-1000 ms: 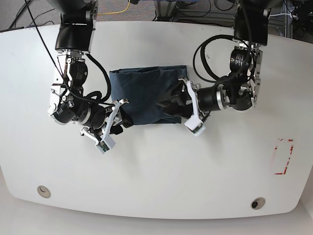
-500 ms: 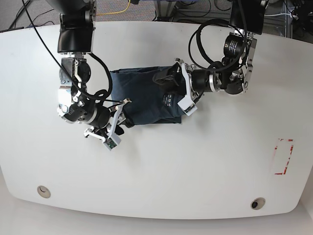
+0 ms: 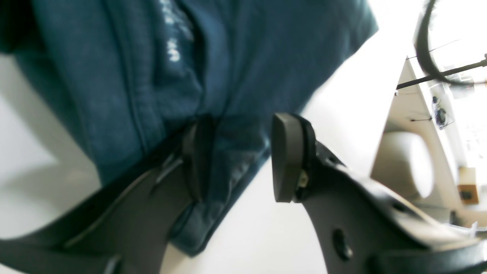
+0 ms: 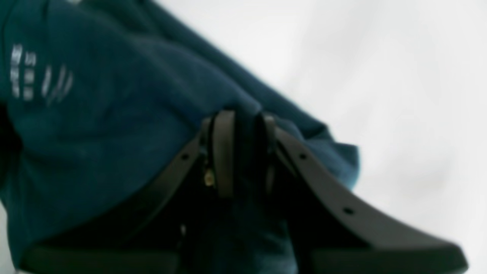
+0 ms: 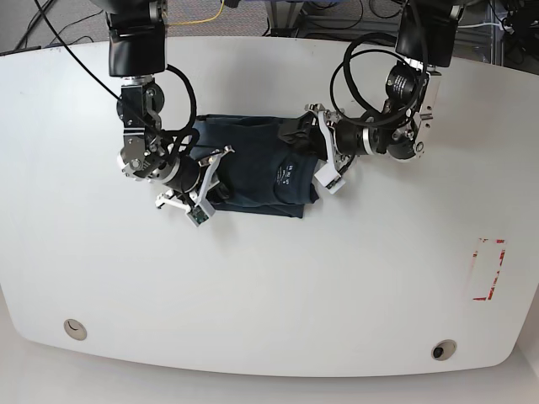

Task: Layout the t-shirt on the table in an organized manner, then fold the t-shirt properly
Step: 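Grasp the folded bundle edges with both grippers, then lift and flip the bundle with both grippers to square it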

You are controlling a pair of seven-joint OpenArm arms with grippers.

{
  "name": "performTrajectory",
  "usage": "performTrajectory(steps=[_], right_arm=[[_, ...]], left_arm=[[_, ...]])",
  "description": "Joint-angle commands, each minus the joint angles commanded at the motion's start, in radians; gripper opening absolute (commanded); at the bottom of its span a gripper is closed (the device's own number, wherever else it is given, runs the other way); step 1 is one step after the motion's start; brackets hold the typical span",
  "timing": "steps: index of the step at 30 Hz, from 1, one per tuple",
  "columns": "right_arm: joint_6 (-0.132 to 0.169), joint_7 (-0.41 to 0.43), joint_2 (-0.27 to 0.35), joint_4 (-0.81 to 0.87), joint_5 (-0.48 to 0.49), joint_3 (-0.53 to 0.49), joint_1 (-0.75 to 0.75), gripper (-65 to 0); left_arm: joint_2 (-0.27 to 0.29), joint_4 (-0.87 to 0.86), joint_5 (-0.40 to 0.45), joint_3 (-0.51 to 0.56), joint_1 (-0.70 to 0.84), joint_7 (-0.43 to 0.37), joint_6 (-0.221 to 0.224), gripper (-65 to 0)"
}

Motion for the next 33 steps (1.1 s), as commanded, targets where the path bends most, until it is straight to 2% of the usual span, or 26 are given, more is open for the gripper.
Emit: performTrajectory(steps=[4, 9, 12, 18, 21, 23, 26, 29, 33], right_arm=[[0.0, -0.037, -0.005, 0.127, -0.003, 0.002, -0.089, -56.0], [0.0, -0.098, -0.023, 0.267, -0.002, 0.002, -0.178, -56.0], [0.0, -0.107, -0.038, 0.331, -0.003, 0.002, -0.226, -55.8], [0.0, -0.112, -0.046, 0.439, 0.0, -0.002, -0.276, -55.6], [0.0, -0.126, -0.046, 0.488, 0.002, -0.002, -0.284, -55.6], [0.0, -0.181, -0.046, 0.532, 0.002, -0.003, -0.276, -55.6], [0.0, -0.219, -0.048, 0.54, 0.002, -0.005, -0.239, -55.6], [0.0, -0.232, -0.049, 0.532, 0.002, -0.005, -0.195, -55.6], [0.0, -0.232, -0.075, 0.5, -0.003, -0.006, -0.132, -55.6]], left_arm=[[0.005, -0.075, 0.071, 0.003, -0.064, -0.011, 0.0, -41.1], [0.006, -0.143, 0.133, 0.017, -0.147, -0.069, 0.0, -41.1], [0.006, -0.178, 0.143, 0.051, -0.203, -0.095, 0.0, -41.1], [0.008, -0.175, 0.137, 0.063, -0.287, -0.084, 0.0, -41.1], [0.006, -0.143, 0.103, 0.061, -0.308, -0.058, 0.0, -41.1], [0.0, -0.075, 0.043, 0.058, -0.313, -0.028, 0.0, -41.1], [-0.02, 0.003, -0.029, 0.057, -0.307, -0.002, 0.0, -41.1], [-0.048, 0.087, -0.114, 0.049, -0.269, 0.028, 0.0, -41.1], [-0.049, 0.157, -0.184, 0.021, -0.209, 0.044, 0.0, -41.1]])
